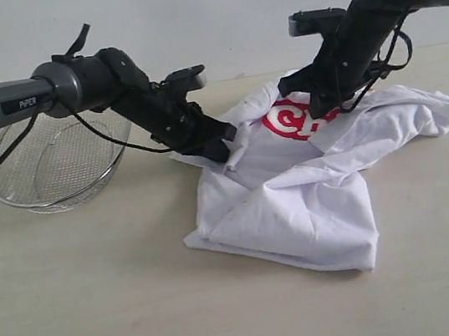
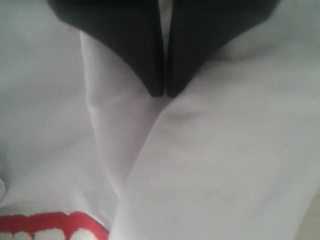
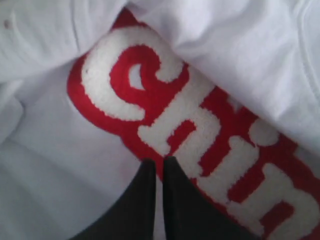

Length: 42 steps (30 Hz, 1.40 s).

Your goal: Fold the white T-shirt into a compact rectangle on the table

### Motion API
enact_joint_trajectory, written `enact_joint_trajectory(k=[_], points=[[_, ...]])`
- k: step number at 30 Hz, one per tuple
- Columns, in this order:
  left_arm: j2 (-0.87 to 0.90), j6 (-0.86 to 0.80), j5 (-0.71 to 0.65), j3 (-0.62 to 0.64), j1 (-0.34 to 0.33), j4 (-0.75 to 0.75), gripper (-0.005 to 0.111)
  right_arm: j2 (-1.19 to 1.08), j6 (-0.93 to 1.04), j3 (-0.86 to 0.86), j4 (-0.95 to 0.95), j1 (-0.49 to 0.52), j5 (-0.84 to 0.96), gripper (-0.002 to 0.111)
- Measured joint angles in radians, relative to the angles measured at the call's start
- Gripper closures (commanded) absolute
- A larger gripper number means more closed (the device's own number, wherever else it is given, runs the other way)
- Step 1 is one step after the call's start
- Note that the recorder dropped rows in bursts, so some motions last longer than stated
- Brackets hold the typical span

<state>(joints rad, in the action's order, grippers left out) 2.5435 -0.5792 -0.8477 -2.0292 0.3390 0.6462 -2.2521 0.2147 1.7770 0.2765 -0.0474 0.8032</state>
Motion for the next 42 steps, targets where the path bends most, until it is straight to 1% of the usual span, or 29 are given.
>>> enact_joint_trajectory(k=[10,12,15,19,24,29,33,36,42], points=[[-0.006,0.037,-0.07,-0.002,-0.126,-0.006,0.102,-0.032,0.052,0.0,0.005,-0.087,-0.007,0.108],[-0.006,0.043,-0.082,-0.002,-0.143,-0.008,0.102,-0.032,0.086,0.001,0.019,-0.107,0.008,0.108],[-0.009,0.04,-0.087,-0.002,-0.153,-0.012,0.102,-0.032,0.16,0.001,0.064,-0.145,0.037,0.108],[-0.01,-0.049,-0.104,-0.001,-0.154,0.026,0.102,-0.032,0.271,0.003,0.12,-0.214,0.049,0.108],[-0.046,-0.081,-0.121,0.013,-0.152,0.022,0.102,-0.032,0.299,0.034,0.137,-0.269,0.057,0.108],[-0.139,-0.088,-0.146,0.013,-0.15,0.002,0.102,-0.032,0.301,0.076,0.145,-0.282,0.127,0.108],[-0.22,-0.091,-0.261,0.013,-0.15,0.0,0.102,-0.032,0.305,0.082,0.145,-0.284,0.146,0.108],[-0.232,-0.091,-0.329,0.018,-0.143,0.0,0.102,-0.032,0.307,0.083,0.145,-0.284,0.164,0.108],[-0.232,-0.129,-0.343,0.131,-0.102,0.0,0.102,-0.032,0.324,0.083,0.145,-0.284,0.164,0.108]])
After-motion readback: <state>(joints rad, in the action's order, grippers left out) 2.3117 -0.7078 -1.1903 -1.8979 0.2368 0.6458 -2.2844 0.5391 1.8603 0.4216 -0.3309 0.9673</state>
